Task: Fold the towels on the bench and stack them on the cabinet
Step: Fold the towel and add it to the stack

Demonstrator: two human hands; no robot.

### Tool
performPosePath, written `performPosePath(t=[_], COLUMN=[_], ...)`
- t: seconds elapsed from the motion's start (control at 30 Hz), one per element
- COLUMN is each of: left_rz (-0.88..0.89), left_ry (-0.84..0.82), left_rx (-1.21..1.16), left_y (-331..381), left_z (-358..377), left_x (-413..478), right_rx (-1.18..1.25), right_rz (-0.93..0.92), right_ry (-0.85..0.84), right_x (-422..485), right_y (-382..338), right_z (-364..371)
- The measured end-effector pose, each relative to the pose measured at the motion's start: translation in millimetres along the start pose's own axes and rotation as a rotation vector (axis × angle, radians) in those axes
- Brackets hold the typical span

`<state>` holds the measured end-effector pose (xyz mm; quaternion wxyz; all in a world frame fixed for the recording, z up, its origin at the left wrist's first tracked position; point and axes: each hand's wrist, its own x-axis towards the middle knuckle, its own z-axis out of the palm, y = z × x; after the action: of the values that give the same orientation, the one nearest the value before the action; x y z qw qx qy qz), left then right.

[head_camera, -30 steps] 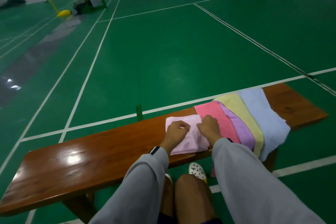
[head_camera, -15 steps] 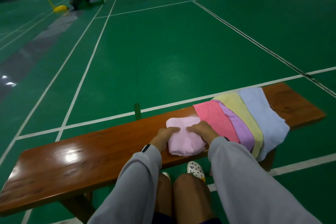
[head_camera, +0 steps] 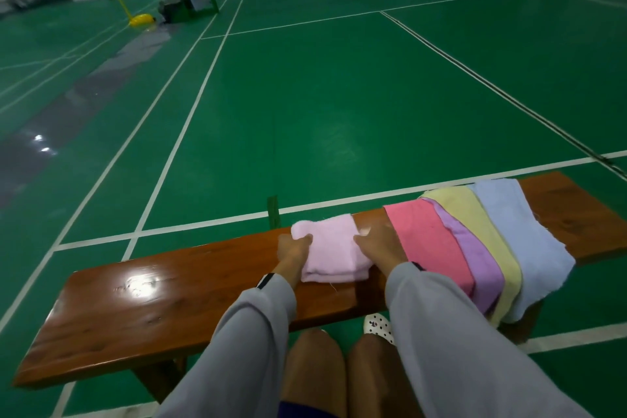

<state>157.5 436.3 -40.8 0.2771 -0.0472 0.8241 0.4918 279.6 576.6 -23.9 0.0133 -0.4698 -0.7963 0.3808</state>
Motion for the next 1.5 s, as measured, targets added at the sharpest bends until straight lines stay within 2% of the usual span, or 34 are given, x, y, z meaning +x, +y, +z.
performPosePath(t=[0.07, 0.13, 0.2, 0.3, 0.37, 0.47, 0.63, 0.83, 1.0, 1.13, 1.27, 1.37, 1.5], left_rz=[0.13, 0.39, 0.615, 0.686, 0.679, 0.732, 0.833, 0.855, 0.818, 0.713, 0.61, 0.705, 0.726], left_ry=[0.086, 0.118, 0.07, -0.021, -0.035, 0.041, 0.112, 0.151, 0.121, 0.051, -0.007, -0.057, -0.175], left_rx=[0.219, 0.494, 0.768, 1.028, 1.06, 1.09, 1.046, 1.05, 1.091, 1.276, 1.228, 1.155, 0.984], left_y=[-9, -17, -20, -30, -43, -64, -64, -65, -59, -42, -1, 22, 38], left_z=[-8, -11, -6, 11, 20, 24, 28, 31, 31, 26, 33, 52, 92], left_x=[4, 7, 7, 15, 24, 39, 59, 70, 64, 49, 24, 1, -42], right_rx=[-0.236, -0.332, -0.384, -0.505, -0.583, -0.666, -0.639, -0.682, -0.699, -0.714, -0.795, -0.741, -0.626], right_rz=[-0.05, -0.151, -0.316, -0.49, -0.529, -0.552, -0.559, -0.59, -0.572, -0.526, -0.634, -0.538, -0.326], right_ry=[0.108, 0.19, 0.158, 0.05, 0.009, -0.019, 0.114, 0.175, 0.147, 0.055, 0.069, 0.153, 0.104], right_x=[-5, -4, 4, 16, 22, 30, 44, 58, 53, 45, 25, 19, 12], right_y=[1, -5, -11, -17, -16, -3, 8, 10, 7, -2, -5, 12, 52], right_z=[13, 25, 41, 63, 72, 85, 98, 105, 101, 92, 51, 16, -26])
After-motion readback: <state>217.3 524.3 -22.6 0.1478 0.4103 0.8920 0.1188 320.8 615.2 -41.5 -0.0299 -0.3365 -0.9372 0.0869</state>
